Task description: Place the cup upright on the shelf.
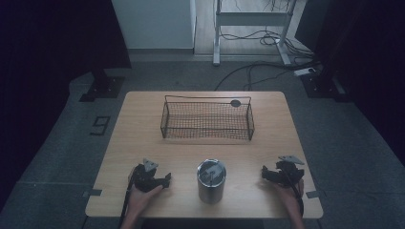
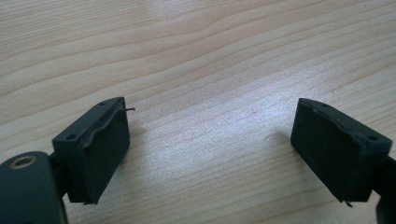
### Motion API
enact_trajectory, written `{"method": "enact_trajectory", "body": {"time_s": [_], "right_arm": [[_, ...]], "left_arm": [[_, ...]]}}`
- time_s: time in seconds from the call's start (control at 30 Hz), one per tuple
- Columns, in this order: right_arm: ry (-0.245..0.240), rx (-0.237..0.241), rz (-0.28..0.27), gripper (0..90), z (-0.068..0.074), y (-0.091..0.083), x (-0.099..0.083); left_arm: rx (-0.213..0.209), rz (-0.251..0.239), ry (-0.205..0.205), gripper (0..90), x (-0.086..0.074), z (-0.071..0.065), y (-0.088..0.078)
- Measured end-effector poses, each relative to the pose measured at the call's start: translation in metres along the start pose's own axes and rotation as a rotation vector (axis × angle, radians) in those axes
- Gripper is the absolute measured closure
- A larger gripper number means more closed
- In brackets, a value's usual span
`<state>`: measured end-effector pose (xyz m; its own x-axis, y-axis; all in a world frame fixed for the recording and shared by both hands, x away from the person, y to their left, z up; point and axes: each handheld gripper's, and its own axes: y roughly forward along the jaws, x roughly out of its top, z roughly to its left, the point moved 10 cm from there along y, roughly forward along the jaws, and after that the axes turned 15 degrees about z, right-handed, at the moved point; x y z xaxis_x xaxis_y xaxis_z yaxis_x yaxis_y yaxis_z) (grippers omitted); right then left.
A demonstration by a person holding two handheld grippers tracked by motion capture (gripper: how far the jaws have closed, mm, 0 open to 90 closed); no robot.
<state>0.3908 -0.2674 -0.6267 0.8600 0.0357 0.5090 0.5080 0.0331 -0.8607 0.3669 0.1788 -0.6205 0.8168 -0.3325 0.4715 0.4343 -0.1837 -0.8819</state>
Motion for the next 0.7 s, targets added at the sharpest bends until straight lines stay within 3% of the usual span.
{"method": "enact_trajectory", "body": {"time_s": [0.7], "right_arm": [[0.015, -0.009, 0.0, 0.0, -0.0021, 0.0006, 0.0009]], "left_arm": [[0.005, 0.005, -0.012, 9.4, 0.0001, 0.0017, 0.0004]]}}
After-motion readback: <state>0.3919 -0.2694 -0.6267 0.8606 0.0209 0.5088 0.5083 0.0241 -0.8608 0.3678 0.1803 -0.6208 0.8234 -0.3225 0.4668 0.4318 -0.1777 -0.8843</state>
